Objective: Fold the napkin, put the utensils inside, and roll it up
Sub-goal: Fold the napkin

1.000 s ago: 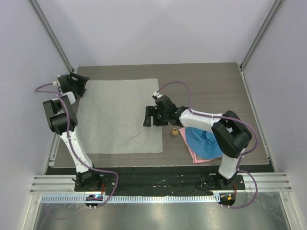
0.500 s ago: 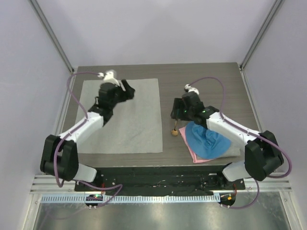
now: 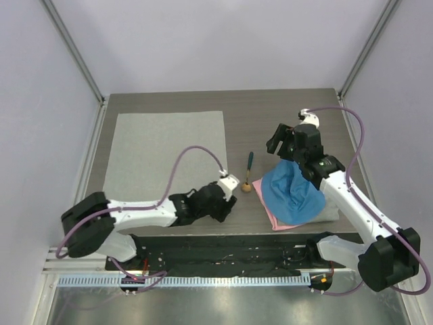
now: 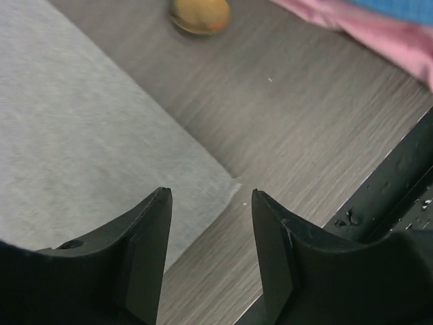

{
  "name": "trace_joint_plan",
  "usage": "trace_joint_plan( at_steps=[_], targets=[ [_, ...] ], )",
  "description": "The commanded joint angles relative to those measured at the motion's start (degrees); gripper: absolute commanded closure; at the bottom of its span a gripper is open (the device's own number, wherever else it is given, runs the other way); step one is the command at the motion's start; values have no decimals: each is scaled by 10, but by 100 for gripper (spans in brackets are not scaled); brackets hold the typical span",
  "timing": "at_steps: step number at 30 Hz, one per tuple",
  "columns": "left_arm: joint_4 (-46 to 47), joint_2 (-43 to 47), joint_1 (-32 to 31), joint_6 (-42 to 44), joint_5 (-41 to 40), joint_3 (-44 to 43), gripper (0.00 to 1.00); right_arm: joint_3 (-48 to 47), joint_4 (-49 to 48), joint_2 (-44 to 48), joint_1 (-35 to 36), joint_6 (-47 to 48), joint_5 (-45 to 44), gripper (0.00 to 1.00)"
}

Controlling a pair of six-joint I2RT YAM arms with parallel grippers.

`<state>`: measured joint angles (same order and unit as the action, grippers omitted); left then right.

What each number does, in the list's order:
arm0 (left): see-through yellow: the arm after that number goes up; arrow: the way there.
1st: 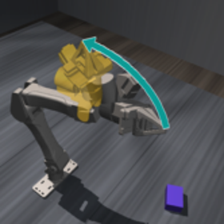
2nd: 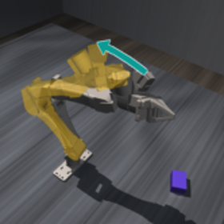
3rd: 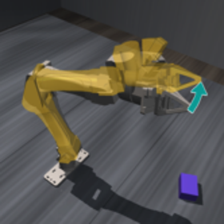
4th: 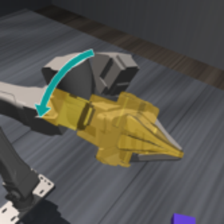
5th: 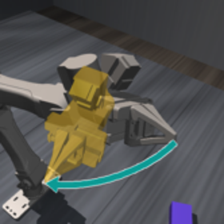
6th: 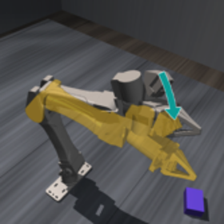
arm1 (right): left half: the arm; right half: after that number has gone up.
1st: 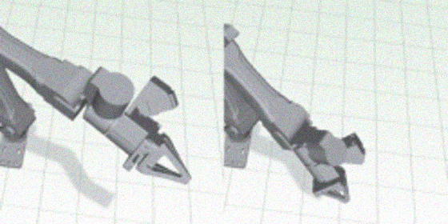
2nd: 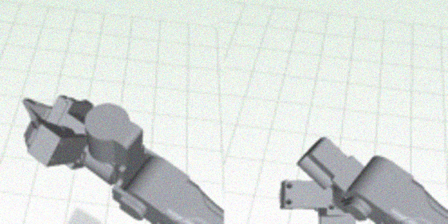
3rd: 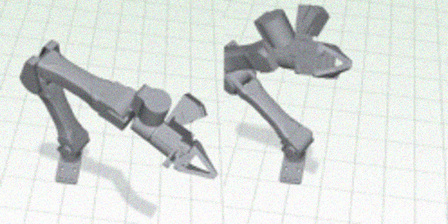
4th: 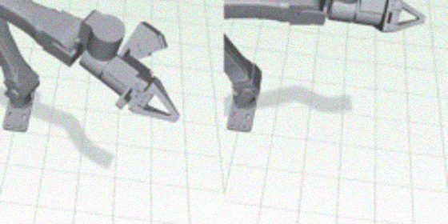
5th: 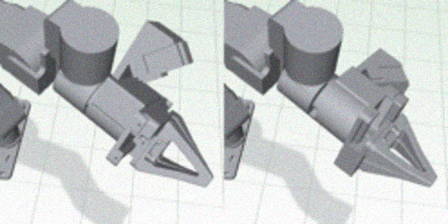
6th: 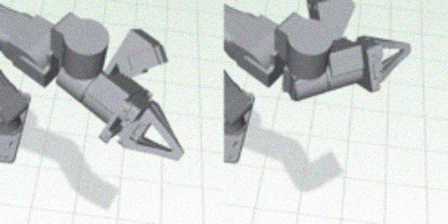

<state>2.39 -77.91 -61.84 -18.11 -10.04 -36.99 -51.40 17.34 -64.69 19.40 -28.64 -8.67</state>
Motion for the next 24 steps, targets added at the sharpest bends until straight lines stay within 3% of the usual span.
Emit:
trace_joint_plan(
  at_steps=[1,7,15,24],
  targets=[
    [-48,-84,-61,30,-45,-61,46,13,-17,26,0,-5,32,22],
    [-47,-152,-100,25,-86,-91,47,44,-17,61,0,-13,36,22],
    [-49,-165,-110,50,-146,-111,48,48,-17,63,0,-10,42,22],
    [-46,-184,-105,57,-135,-122,49,44,-28,33,0,-10,54,22]
  ],
)
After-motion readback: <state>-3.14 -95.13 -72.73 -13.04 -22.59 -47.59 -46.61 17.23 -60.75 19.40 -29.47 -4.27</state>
